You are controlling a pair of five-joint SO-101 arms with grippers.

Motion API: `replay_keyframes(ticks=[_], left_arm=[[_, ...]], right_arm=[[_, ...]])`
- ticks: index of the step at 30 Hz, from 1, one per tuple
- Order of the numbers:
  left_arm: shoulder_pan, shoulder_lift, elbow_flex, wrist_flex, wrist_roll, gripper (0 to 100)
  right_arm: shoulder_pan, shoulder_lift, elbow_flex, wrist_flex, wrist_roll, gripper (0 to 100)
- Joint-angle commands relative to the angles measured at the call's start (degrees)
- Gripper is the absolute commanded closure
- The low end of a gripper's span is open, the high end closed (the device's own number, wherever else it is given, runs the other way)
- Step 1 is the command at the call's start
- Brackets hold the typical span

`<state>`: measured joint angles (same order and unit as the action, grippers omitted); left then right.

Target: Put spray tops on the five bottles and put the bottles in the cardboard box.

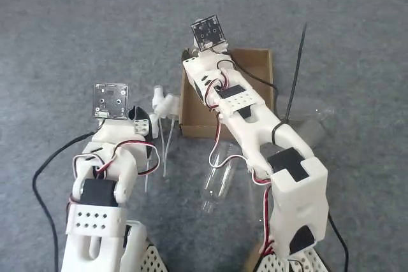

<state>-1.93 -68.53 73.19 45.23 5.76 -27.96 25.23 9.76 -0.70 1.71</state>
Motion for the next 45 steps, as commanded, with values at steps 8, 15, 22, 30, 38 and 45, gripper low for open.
replay_keyframes(ticks=[8,15,22,30,38,45], left_arm=[[0.09,-1.14,-0.48,-1.67,0.62,99],[0.09,-1.14,-0.48,-1.67,0.62,99],[0.09,-1.05,-0.48,-1.58,0.62,99],[0.09,-1.05,-0.04,-1.67,0.62,99],[0.09,-1.05,-0.04,-1.67,0.79,99],[0.0,-1.14,-0.04,-1.67,0.88,99]], right_arm=[[-0.13,-2.24,-4.66,-0.66,2.11,72.4],[0.48,-10.68,-6.42,5.67,3.78,75.2],[1.36,-16.92,-11.16,12.26,3.78,75.2],[1.45,-23.78,-13.1,19.91,3.78,75.2],[1.36,-31.87,-12.84,29.85,3.69,75.3],[1.27,-37.58,-12.84,40.57,3.96,75.3]])
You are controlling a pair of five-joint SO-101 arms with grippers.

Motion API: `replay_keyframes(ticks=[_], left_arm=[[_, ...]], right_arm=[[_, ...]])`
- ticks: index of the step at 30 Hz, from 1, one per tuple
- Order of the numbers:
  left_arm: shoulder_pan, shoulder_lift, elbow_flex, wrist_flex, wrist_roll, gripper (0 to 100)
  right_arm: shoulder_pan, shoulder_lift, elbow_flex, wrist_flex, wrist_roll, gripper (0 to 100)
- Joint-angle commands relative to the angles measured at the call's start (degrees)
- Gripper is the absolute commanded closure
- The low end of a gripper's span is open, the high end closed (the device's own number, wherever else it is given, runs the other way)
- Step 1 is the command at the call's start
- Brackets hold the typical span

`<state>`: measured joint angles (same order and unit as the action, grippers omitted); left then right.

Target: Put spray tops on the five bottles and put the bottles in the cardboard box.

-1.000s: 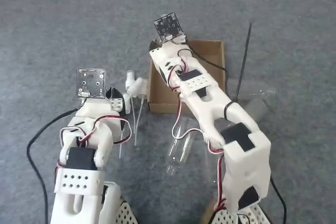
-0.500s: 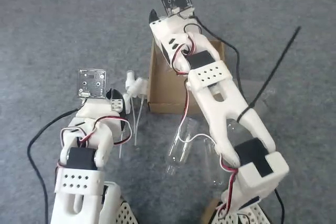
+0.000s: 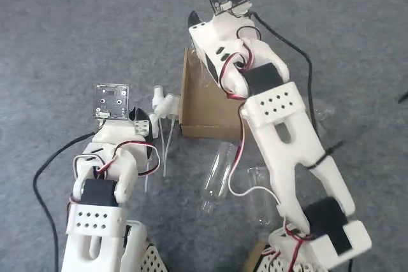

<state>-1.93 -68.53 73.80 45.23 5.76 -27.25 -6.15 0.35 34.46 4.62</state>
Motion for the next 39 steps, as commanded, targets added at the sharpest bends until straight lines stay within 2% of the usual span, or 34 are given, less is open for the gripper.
replay_keyframes(ticks=[1,19,24,29,32,39], left_arm=[[-0.18,-1.14,-0.66,-1.67,0.88,99],[-0.18,-1.14,-0.66,-1.67,0.88,99],[-0.18,-1.14,-0.66,-1.67,0.88,99],[-0.18,-1.14,-0.66,-1.67,0.88,99],[-0.18,-1.14,-0.66,-1.67,0.88,99],[-0.18,-1.14,-0.66,-1.67,0.88,99]], right_arm=[[0.57,-6.99,-3.43,7.25,1.14,75.3],[0.84,-22.11,-3.43,39.6,1.14,75.0],[8.66,-25.8,-3.43,49.54,1.23,75.0],[23.25,-26.68,-3.43,48.84,1.32,75.3],[29.41,-26.15,-2.37,47.52,5.8,75.3],[34.77,-22.11,8.88,35.38,13.45,75.3]])
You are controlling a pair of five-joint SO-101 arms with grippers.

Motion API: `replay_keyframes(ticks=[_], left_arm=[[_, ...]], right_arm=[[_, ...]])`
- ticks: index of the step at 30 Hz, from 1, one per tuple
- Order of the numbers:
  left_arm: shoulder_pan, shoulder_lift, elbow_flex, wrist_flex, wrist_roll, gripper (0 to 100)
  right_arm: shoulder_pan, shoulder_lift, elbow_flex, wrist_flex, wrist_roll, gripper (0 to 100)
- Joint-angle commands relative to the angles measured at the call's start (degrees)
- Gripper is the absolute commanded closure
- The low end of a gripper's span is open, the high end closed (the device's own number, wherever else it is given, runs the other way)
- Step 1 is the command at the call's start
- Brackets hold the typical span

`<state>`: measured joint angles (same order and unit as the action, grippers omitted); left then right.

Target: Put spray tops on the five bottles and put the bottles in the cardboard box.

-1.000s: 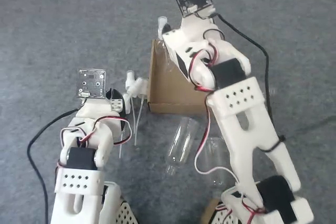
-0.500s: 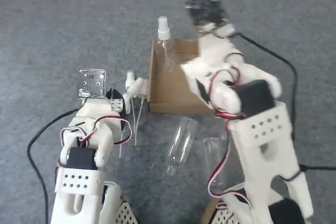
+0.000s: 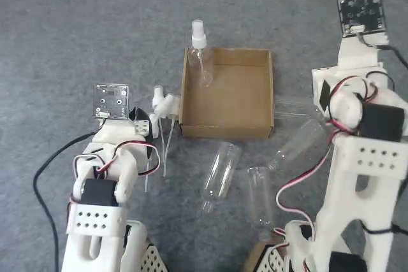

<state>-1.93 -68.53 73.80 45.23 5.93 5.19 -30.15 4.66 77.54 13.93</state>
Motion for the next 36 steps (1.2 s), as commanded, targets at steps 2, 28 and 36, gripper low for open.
replay_keyframes(ticks=[2,28,36], left_arm=[[-0.18,-1.14,-0.57,-1.67,0.7,99],[-0.26,-1.14,-0.57,-1.67,0.44,99],[-0.26,-1.14,-0.66,-1.67,0.44,99]], right_arm=[[2.33,3.47,6.86,-11.56,5.19,75.3],[-2.24,33.98,8.7,-32.48,1.23,74.9],[-0.92,31.87,8.88,-29.32,0.97,75.1]])
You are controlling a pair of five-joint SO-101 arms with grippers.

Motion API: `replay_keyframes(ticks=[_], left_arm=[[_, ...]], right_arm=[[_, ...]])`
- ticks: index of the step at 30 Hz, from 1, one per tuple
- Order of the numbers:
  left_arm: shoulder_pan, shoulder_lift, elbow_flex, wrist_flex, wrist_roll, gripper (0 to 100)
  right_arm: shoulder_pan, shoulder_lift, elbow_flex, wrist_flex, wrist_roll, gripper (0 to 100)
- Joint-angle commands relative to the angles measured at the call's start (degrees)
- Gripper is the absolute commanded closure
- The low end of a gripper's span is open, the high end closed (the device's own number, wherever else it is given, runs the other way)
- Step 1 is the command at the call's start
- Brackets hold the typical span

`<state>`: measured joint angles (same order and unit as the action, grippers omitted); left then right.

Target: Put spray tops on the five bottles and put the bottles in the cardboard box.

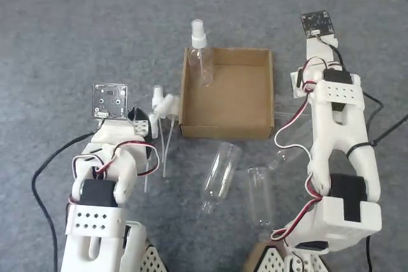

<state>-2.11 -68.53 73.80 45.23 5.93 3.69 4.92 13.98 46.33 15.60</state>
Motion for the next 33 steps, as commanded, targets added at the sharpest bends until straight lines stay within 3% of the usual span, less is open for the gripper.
replay_keyframes(ticks=[1,12,26,33], left_arm=[[-0.09,-1.14,-0.66,-1.67,0.44,99],[0.35,-1.14,-0.75,-1.67,0.44,99],[0.26,-1.14,-0.57,-1.67,0.44,99],[0.26,-1.14,-0.48,-1.67,0.44,99]], right_arm=[[0.31,-3.65,-0.53,3.12,-0.97,75.1],[0.31,-6.64,-0.53,11.21,-19.52,74.9],[0.04,-6.73,-0.79,18.51,-48.26,74.9],[-0.31,-6.64,-0.79,18.24,-56.88,74.9]])
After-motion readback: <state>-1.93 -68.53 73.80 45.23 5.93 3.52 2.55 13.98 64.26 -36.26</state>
